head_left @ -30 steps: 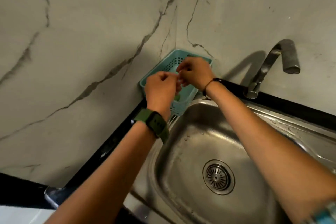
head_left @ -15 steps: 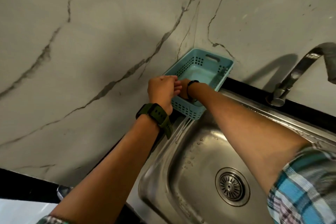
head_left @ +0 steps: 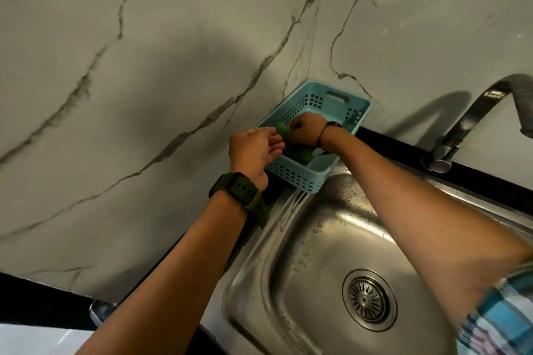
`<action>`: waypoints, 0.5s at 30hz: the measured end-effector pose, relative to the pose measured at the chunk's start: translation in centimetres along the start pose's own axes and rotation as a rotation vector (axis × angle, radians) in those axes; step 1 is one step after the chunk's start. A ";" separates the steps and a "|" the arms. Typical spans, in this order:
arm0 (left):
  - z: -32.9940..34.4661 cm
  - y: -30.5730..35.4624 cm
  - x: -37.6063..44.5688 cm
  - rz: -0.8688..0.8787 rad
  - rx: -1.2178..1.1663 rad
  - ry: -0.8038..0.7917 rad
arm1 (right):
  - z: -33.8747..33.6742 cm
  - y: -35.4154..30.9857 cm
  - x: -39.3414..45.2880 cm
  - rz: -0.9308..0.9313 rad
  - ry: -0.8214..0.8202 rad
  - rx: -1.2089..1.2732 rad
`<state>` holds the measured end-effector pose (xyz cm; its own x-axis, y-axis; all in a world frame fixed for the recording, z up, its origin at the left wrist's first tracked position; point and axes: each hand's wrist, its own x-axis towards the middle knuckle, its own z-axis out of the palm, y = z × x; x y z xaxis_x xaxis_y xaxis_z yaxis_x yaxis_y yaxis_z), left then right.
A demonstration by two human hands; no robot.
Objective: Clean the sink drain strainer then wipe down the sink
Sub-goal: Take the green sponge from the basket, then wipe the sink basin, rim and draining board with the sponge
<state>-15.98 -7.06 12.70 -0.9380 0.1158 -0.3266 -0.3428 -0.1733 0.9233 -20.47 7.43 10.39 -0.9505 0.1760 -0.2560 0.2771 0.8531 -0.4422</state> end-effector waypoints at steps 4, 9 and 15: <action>0.7 0.2 -0.5 0.018 0.002 -0.022 | -2.4 1.3 -3.4 0.080 0.106 0.666; 2.5 0.5 -1.7 0.146 0.136 -0.036 | -3.8 1.9 -8.1 0.078 0.132 1.289; 4.4 -0.2 -3.9 0.176 0.234 -0.179 | -2.5 3.5 -14.7 0.172 0.070 1.699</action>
<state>-12.08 -3.21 14.69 -0.9510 0.2774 -0.1364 -0.1359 0.0211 0.9905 -5.91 9.03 14.79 -0.8870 0.2620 -0.3802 0.1520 -0.6117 -0.7763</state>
